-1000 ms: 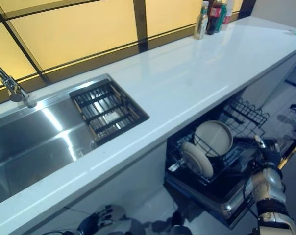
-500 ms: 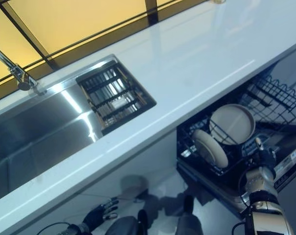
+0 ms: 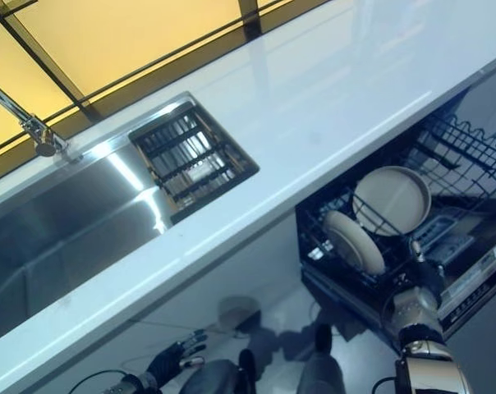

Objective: Pick up plates and place into dishwasher.

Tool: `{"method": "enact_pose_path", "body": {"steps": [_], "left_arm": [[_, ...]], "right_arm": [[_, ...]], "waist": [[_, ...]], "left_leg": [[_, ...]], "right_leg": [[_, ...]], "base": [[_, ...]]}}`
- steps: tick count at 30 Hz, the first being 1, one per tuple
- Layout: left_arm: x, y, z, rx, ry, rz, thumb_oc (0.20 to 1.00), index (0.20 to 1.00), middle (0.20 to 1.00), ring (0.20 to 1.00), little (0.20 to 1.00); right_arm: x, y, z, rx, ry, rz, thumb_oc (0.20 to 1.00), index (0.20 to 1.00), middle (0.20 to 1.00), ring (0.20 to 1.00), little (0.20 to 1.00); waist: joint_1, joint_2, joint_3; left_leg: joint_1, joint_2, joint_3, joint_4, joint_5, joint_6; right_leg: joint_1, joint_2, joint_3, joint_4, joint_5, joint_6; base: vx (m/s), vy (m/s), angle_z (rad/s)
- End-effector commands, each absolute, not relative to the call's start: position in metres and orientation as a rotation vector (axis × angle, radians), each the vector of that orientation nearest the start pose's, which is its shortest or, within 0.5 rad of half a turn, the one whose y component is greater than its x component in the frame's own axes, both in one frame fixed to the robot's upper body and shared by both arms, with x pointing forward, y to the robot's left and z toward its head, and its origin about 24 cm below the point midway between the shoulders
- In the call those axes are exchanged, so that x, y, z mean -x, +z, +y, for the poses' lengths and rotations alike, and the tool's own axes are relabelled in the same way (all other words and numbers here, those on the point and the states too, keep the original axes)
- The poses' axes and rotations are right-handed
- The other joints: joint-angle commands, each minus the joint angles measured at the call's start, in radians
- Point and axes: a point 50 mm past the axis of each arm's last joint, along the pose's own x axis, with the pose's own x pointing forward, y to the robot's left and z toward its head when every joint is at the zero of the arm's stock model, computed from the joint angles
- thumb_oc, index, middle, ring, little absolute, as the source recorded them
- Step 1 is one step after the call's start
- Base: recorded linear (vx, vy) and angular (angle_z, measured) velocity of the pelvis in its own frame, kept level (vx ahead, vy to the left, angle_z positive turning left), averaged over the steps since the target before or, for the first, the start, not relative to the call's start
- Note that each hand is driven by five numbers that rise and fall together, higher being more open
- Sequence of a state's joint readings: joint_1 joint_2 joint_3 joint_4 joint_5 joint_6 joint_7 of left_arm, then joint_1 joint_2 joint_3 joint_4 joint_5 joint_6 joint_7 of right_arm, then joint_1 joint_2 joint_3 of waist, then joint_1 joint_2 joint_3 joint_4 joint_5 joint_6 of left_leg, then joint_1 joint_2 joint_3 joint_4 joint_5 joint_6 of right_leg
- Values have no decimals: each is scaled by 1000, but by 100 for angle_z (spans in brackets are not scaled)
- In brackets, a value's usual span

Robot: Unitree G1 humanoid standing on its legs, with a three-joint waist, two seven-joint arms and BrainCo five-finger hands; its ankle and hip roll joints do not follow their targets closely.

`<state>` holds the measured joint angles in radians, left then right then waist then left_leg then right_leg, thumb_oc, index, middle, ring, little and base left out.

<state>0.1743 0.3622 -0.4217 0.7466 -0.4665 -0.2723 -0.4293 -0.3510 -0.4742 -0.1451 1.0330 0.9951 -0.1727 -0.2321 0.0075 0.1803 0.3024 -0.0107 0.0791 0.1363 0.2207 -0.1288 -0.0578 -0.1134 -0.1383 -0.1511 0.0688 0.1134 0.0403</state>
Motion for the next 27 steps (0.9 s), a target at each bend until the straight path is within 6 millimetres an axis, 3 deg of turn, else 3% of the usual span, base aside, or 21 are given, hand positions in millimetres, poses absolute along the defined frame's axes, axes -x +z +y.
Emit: {"method": "enact_pose_path", "body": {"steps": [1,7,14,27], "left_arm": [[-112,-115,177,176,-462,677,1000,1000,1000,1000,1000],[-116,-112,169,187,-493,650,1000,1000,1000,1000,1000],[-116,-109,166,181,-519,658,1000,1000,1000,1000,1000],[-113,-106,161,194,-529,655,1000,1000,1000,1000,1000]], "right_arm": [[-263,-11,-342,-559,-813,221,1000,1000,1000,1000,1000],[-275,-3,-344,-543,-813,229,1000,1000,1000,1000,1000],[-302,32,-345,-511,-762,122,1000,1000,1000,1000,1000],[-328,85,-354,-522,-656,-2,1000,1000,1000,1000,1000]], "waist": [[-6,-5,-21],[12,4,-11],[35,10,-3],[40,44,9]], "left_leg": [[-174,53,-35,61,111,-45],[-177,51,-42,59,119,-47],[-182,49,-58,57,123,-52],[-178,44,-51,54,127,-57]], "right_leg": [[42,-74,2,156,-169,56],[49,-77,-11,146,-161,56],[54,-80,-27,141,-155,58],[50,-96,-24,146,-153,67]], "base": [[16,49,1],[13,19,2],[8,7,7],[8,25,1]]}}
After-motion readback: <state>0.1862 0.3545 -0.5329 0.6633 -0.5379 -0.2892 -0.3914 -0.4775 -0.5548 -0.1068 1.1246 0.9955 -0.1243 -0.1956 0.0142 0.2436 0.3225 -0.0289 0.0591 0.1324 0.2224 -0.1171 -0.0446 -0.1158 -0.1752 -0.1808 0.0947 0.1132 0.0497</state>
